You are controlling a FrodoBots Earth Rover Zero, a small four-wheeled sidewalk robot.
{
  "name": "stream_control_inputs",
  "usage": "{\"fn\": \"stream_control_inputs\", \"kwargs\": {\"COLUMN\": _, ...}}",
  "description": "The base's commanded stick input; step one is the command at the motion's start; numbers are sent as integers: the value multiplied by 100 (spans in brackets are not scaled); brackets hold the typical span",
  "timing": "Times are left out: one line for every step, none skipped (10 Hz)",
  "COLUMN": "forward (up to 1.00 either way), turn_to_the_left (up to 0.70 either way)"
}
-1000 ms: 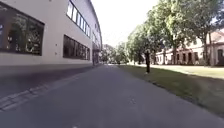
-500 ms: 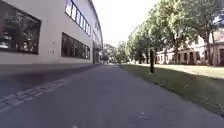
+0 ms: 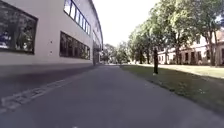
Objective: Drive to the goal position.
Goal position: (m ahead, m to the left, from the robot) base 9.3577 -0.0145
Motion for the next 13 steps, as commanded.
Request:
{"fn": "stream_control_inputs", "kwargs": {"forward": 85, "turn_to_the_left": 0}}
{"fn": "stream_control_inputs", "kwargs": {"forward": 85, "turn_to_the_left": 0}}
{"fn": "stream_control_inputs", "kwargs": {"forward": 85, "turn_to_the_left": 0}}
{"fn": "stream_control_inputs", "kwargs": {"forward": 85, "turn_to_the_left": 0}}
{"fn": "stream_control_inputs", "kwargs": {"forward": 85, "turn_to_the_left": 0}}
{"fn": "stream_control_inputs", "kwargs": {"forward": 85, "turn_to_the_left": 0}}
{"fn": "stream_control_inputs", "kwargs": {"forward": 85, "turn_to_the_left": 0}}
{"fn": "stream_control_inputs", "kwargs": {"forward": 85, "turn_to_the_left": 0}}
{"fn": "stream_control_inputs", "kwargs": {"forward": 85, "turn_to_the_left": 0}}
{"fn": "stream_control_inputs", "kwargs": {"forward": 85, "turn_to_the_left": 0}}
{"fn": "stream_control_inputs", "kwargs": {"forward": 85, "turn_to_the_left": 0}}
{"fn": "stream_control_inputs", "kwargs": {"forward": 85, "turn_to_the_left": 0}}
{"fn": "stream_control_inputs", "kwargs": {"forward": 85, "turn_to_the_left": 0}}
